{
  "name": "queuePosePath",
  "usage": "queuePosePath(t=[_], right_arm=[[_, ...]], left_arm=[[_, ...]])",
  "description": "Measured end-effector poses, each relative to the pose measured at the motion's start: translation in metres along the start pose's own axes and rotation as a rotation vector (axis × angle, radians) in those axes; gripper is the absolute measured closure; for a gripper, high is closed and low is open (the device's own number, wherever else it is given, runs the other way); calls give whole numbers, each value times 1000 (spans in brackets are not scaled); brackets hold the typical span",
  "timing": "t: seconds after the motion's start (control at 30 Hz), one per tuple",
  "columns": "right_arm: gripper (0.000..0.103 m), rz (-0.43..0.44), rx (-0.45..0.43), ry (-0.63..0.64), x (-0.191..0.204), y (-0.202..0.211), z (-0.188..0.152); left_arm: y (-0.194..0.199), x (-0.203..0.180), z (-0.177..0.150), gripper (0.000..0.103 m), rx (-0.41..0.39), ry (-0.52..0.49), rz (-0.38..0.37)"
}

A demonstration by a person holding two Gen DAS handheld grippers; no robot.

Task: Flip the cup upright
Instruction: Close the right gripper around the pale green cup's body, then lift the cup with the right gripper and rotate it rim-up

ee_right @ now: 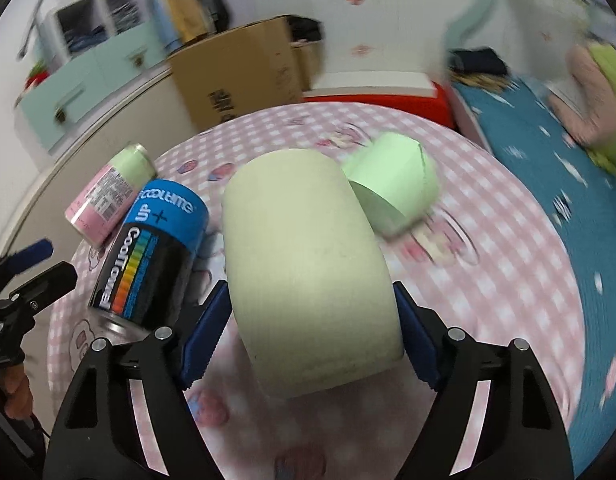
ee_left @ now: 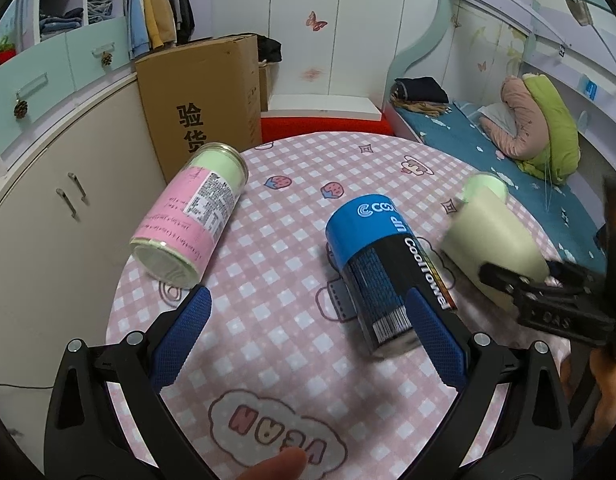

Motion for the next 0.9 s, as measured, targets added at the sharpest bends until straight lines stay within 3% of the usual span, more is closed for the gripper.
queuePosePath(t=[0.2, 0.4, 0.6, 0.9], right_arm=[[27, -55, -11, -185, -8, 43, -49], [27, -71, -33, -278, 28, 76, -95], [29, -81, -54, -285, 71, 93, -113], [29, -102, -61, -282, 113, 89, -113]], left_arm=[[23, 3, -20, 5, 17, 48, 8], [54, 6, -45, 5, 17, 67, 3], [84, 17, -61, 5, 5, 88, 0], [111, 41, -72, 5, -15, 117, 19]])
Point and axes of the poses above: each gripper's, at about its wrist camera, not at the fingertips, and y roughly against the way its jaws point, x to its left, z to its top, the point moved 8 cm from there along -y, roughly the way its jaws point, and after that the axes turned 10 degrees about -z, right-handed, at the moved point
